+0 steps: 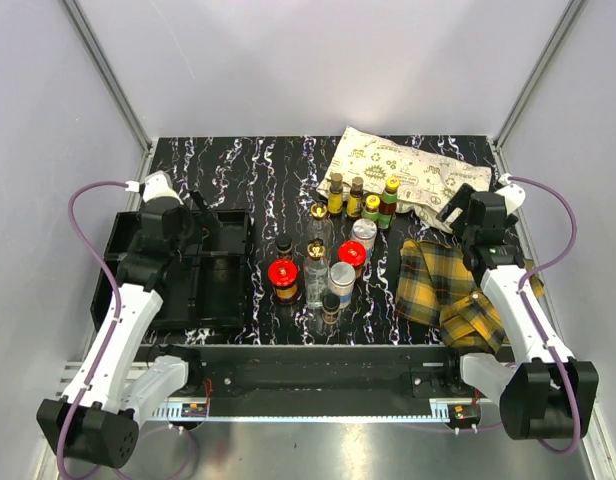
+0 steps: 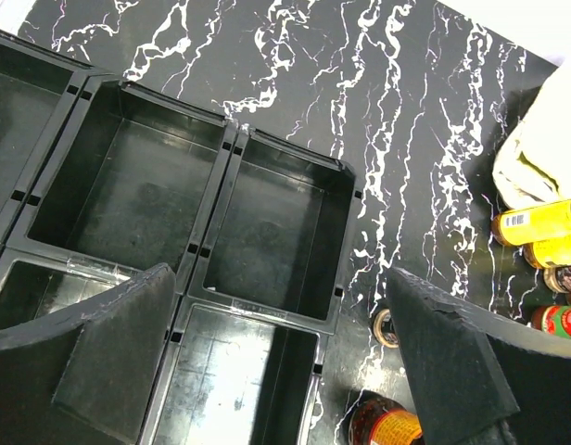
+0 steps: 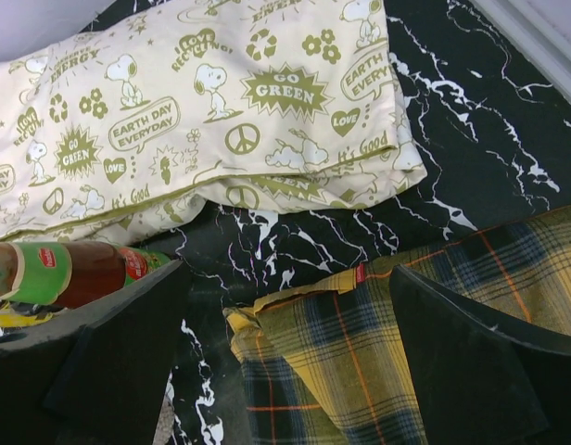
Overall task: Organize the condiment bottles
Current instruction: Pick up the bottle from the center of the board.
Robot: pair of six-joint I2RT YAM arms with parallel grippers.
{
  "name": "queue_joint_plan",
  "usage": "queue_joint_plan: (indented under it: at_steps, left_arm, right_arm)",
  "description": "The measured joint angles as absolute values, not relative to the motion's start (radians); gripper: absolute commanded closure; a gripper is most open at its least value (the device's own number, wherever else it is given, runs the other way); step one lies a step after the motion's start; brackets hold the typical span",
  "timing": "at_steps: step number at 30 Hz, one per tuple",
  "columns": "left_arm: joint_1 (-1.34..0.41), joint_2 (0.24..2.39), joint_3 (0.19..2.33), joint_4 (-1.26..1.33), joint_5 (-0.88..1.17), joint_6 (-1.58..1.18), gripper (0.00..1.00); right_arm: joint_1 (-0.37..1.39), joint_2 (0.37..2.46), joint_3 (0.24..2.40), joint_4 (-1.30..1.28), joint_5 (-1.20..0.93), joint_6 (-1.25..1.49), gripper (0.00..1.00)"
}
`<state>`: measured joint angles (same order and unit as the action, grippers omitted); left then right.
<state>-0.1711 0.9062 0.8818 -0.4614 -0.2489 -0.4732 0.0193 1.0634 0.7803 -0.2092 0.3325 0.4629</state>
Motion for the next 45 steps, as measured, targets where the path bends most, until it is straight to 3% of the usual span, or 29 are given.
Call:
queue_joint_plan:
  at_steps: [22, 33, 39, 45]
  left_arm:
    - [-0.171, 0.860, 0.915, -0.500, -0.204, -0.424, 0.01]
    - [-0.267, 0.852, 0.912, -0.392, 0.220, -0.365, 0.01]
    - [-0.437, 0.711, 0.847, -0.298, 0.352, -0.311, 0.01]
    - [-0.494, 0.604, 0.765, -0.267, 0.471, -0.257, 0.02]
  right_arm:
    - [0.019, 1.046, 0.783, -0.366, 0.187, 0.561, 0.00]
    - [0.019, 1.042, 0.794, -0.424, 0.109, 0.562, 0.00]
    - [0.019, 1.040, 0.794, -0.440, 0.079, 0.558, 0.00]
    - [0.019, 1.027, 0.794, -0.442, 0.064, 0.551, 0.00]
